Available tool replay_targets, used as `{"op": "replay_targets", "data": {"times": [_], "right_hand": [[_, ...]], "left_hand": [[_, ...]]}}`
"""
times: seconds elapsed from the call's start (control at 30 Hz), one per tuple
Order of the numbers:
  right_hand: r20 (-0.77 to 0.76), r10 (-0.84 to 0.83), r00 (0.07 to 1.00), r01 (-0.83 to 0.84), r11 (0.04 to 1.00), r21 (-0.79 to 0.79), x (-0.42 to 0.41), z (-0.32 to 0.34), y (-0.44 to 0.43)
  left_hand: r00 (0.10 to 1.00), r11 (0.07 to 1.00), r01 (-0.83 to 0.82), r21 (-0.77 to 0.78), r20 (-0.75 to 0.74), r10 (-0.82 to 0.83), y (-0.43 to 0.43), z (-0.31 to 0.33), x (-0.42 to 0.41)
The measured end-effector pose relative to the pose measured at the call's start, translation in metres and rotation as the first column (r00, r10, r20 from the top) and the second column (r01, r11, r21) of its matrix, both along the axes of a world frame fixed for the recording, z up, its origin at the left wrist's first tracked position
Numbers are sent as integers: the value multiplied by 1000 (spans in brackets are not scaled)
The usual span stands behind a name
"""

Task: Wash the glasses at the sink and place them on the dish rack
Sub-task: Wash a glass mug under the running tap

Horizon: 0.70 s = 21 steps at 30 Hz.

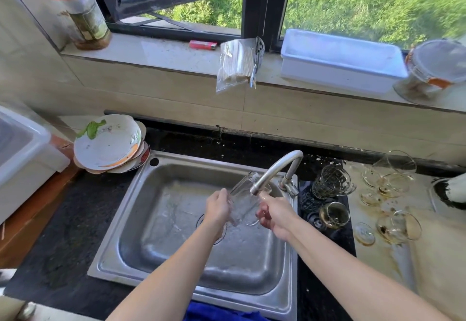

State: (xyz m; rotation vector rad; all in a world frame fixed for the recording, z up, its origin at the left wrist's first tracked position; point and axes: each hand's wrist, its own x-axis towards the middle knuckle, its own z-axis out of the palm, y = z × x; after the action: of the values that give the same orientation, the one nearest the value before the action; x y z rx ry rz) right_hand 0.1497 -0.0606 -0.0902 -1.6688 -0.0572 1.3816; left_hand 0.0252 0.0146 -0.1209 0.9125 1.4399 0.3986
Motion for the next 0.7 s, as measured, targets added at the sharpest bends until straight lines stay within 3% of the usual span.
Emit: {"op": "replay_targets", "data": {"times": [0.13,0.2,0.33,0.4,0.53,0.63,0.7], "right_hand": [[92,104,990,-104,995,-10,8,3,-13],[133,189,973,-188,982,-17,11,4,-18],[207,25,978,-24,1000,-6,25,-2,-11],[227,58,972,-57,998,-11,29,-3,-13],[82,289,954,-288,957,-27,30,7,-18],[92,269,959,-268,963,-20,38,8,-6],[140,221,965,-221,975,-13,34,5,3]], "left_hand": [[956,940,285,189,-128,-264,-2,6,15],[948,936,319,150,-43,-316,3,13,25],[907,899,419,132,-20,-420,0,8,33],[911,907,412,92,-19,-412,-5,6,31],[933,936,344,-74,142,-332,3,21,32],[909,920,382,-91,218,-356,13,24,25],[928,944,315,-94,238,-286,16,24,22]]}}
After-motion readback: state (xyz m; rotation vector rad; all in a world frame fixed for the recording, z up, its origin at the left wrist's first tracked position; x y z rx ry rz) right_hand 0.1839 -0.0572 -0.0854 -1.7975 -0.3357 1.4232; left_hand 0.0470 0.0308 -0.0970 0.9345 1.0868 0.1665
